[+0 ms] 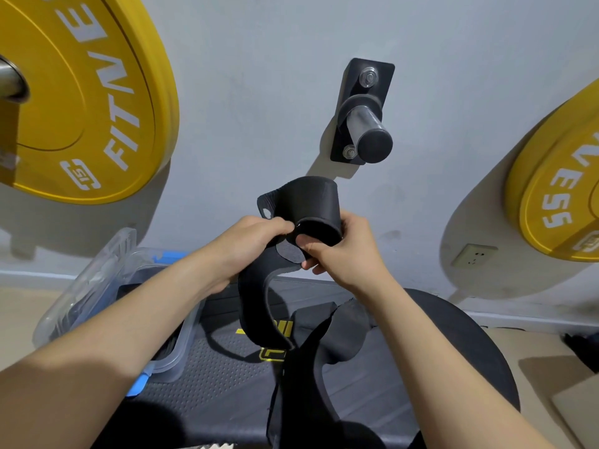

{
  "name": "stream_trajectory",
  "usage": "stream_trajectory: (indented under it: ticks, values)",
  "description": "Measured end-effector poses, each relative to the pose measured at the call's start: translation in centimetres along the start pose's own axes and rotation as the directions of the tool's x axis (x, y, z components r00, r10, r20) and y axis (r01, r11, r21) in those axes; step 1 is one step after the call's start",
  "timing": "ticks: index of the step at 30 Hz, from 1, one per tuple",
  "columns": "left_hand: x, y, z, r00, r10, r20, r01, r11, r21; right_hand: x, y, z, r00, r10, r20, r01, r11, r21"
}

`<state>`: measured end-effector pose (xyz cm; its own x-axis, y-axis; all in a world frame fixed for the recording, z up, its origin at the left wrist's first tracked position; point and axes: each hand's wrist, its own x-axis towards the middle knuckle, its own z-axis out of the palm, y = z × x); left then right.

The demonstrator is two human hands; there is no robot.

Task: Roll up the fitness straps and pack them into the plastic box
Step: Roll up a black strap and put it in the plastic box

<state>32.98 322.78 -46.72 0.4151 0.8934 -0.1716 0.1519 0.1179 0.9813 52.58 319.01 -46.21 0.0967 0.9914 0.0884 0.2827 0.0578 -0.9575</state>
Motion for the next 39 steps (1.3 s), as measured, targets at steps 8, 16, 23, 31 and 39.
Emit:
stream_trajectory:
  ticks: [8, 16, 23, 31, 39]
  values:
    - [-0.5, -0.3, 0.1, 0.986, 0.164, 0.039, -0.165, 0.986, 0.009, -0.1, 0.0, -1.3, 0.949, 0.279, 0.147, -0.308, 0.921, 0.239]
    - [-0.7, -0.3, 1.0, 0.982, 0.189, -0.020, -0.190, 0.981, -0.049, -0.2, 0.0, -1.9, 0.921, 0.286, 0.266, -0.362, 0.881, 0.306]
    - [-0.7, -0.1, 1.7, 0.974, 0.168, -0.151, -0.156, 0.984, 0.088, 0.0, -0.2, -2.0, 0.949, 0.256, 0.185, -0.311, 0.862, 0.400]
    - [-1.1, 0.7, 1.9, 0.986, 0.142, -0.088, -0.119, 0.967, 0.226, 0.2, 0.0, -1.3, 0.961, 0.276, 0.028, -0.266, 0.888, 0.376]
    - [-1.5, 0.6, 0.6, 0.994, 0.048, 0.093, -0.067, 0.976, 0.206, 0.4, 0.2, -0.6, 0.949, 0.309, -0.058, -0.264, 0.883, 0.387]
